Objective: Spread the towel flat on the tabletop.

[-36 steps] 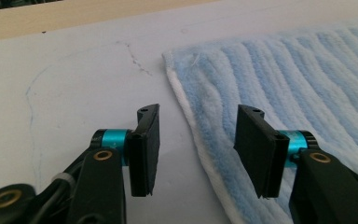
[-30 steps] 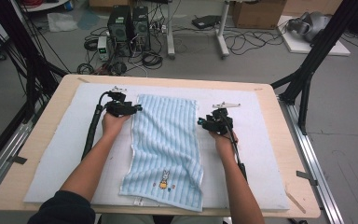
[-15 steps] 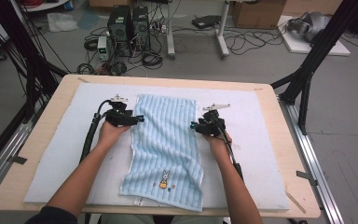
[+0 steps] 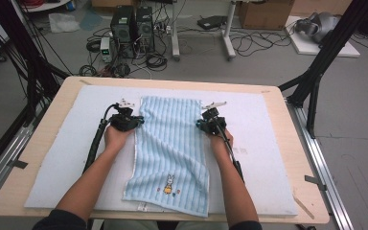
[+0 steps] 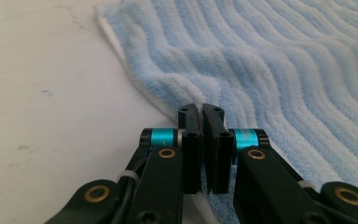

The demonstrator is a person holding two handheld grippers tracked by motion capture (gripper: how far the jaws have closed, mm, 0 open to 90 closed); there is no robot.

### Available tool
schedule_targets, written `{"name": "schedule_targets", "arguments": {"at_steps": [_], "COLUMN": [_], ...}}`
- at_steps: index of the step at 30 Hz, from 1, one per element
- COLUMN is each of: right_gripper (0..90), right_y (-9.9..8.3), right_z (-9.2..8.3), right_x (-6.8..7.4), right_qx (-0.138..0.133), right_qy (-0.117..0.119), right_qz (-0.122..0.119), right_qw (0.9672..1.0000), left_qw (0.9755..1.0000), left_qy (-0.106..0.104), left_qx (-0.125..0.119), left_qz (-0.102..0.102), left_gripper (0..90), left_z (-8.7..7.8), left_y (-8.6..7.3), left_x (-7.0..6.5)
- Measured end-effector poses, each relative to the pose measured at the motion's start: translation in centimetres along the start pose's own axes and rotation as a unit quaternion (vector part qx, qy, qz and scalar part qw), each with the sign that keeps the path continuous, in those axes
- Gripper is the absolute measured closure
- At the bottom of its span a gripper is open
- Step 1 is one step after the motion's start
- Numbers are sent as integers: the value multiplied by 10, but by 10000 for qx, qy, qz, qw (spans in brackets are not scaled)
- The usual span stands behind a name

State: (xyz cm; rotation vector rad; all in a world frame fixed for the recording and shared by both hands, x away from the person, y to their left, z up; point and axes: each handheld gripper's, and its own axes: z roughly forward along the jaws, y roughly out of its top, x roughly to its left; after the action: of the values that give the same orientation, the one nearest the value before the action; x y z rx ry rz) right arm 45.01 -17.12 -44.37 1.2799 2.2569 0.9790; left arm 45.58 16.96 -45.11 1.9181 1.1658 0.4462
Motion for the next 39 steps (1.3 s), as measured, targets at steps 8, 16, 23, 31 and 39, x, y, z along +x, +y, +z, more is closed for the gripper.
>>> {"name": "schedule_targets", "arguments": {"at_steps": [8,16,23,31,39], "right_gripper": [864,755,655,599,867], "right_y": [13,16,4,-21,-23], "right_z": [19,14,-15,-28,-20], "right_x": [-9,-12,-6,4,11], "right_qx": [-205,-287,-515,-212,-68], "right_qy": [-393,-357,75,269,164], "right_qz": [126,314,309,94,-84], "right_qw": [9989,9985,9982,9994,9998], "left_qw": [9999,9995,9980,9977,9983], "left_qy": [118,-99,-515,-648,-492], "left_qx": [-19,-21,-100,-23,112], "left_qz": [-11,-284,-348,-173,308], "left_gripper": [847,472,468,461,867], "left_z": [15,2,-20,-38,-37], "left_y": [12,7,-14,-26,-30], "left_x": [11,15,9,-4,-15]}}
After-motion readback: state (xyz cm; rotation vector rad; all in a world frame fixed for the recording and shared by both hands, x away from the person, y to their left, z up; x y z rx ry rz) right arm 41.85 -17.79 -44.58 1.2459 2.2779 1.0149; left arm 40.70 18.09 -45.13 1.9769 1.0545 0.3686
